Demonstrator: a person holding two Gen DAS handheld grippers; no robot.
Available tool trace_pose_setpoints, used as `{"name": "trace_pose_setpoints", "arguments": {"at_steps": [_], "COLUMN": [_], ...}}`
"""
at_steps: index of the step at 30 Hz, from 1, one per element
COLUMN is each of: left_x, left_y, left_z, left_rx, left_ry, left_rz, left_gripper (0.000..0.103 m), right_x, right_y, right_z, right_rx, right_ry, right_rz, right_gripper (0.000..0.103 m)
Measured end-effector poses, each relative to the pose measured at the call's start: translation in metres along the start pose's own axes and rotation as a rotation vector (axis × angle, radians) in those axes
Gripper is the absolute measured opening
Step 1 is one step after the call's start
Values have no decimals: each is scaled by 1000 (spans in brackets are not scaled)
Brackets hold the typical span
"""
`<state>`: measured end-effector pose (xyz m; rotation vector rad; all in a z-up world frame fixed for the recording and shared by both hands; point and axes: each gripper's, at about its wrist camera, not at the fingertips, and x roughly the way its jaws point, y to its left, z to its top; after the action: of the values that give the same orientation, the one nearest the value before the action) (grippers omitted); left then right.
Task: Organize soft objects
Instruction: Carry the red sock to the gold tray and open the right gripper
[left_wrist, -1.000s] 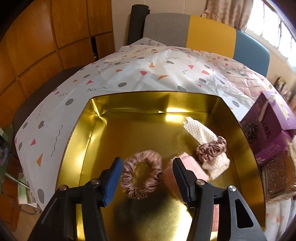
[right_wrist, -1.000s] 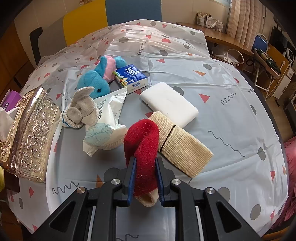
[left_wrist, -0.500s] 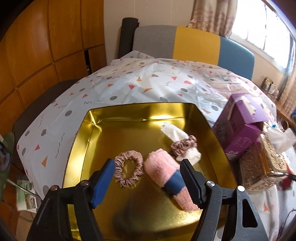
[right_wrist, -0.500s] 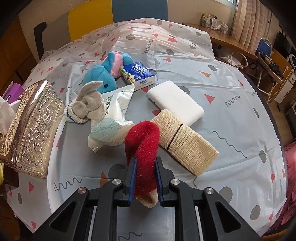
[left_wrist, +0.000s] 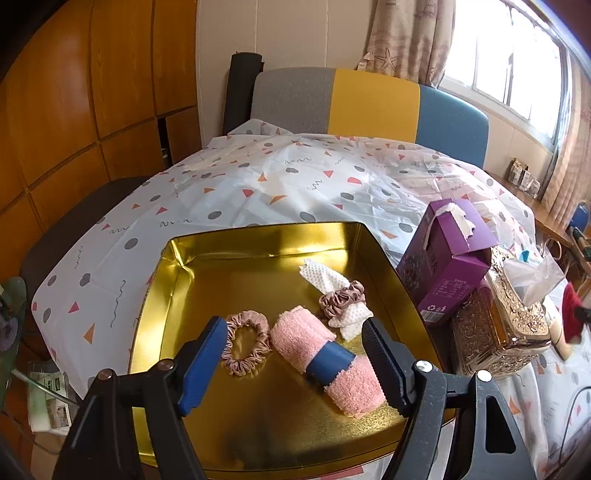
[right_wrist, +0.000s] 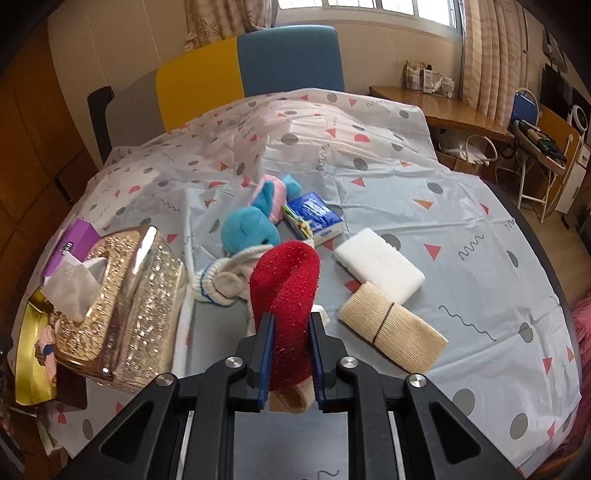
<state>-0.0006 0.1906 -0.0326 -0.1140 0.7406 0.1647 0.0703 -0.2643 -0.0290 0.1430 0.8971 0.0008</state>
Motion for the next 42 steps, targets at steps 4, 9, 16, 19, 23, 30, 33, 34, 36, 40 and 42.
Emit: {"name": "trace_pose_setpoints", "arguments": {"at_steps": [4, 9, 16, 19, 23, 30, 33, 34, 36, 40, 42], "left_x": [-3, -5, -11, -12, -15, -23, -23, -22, -21, -18, -17], "left_y": [5, 13, 32, 41, 53, 71, 75, 76, 77, 78, 74], "left_z": [-1, -3, -2, -2, -2, -3, -6, -8, -9, -10, -11], "left_rx": [-11, -33, -81, -97, -119, -142, -152, -154, -158, -163, -155], "left_ry": [-10, -7, -21, -21, -26, -58, -51, -47, -41, -28, -22], "left_rz": [1, 1, 23, 36, 55, 75, 73, 72, 68, 58, 52], "left_gripper": [76, 76, 76, 76, 76, 78, 80, 80, 80, 81, 83], "right_x": [-23, -55, -68, -59, -45, -16, -3, 3, 16, 42, 49], "right_y": [32, 87, 186, 229, 280, 311, 321, 325, 332, 346, 350], "right_z": [17, 38, 39, 29, 5, -15, -24, -27, -34, -51, -57], "right_rx": [-39, -102, -259, -330, -432, -472, -498, -499, -507, -565, -603], "right_ry": [-68, -144, -142, -97, -49, 35, 84, 110, 151, 207, 183], "right_rz": [54, 201, 406, 475, 523, 542, 537, 546, 551, 467, 368], "right_gripper": [16, 16, 16, 16, 16, 16, 16, 17, 17, 19, 28]}}
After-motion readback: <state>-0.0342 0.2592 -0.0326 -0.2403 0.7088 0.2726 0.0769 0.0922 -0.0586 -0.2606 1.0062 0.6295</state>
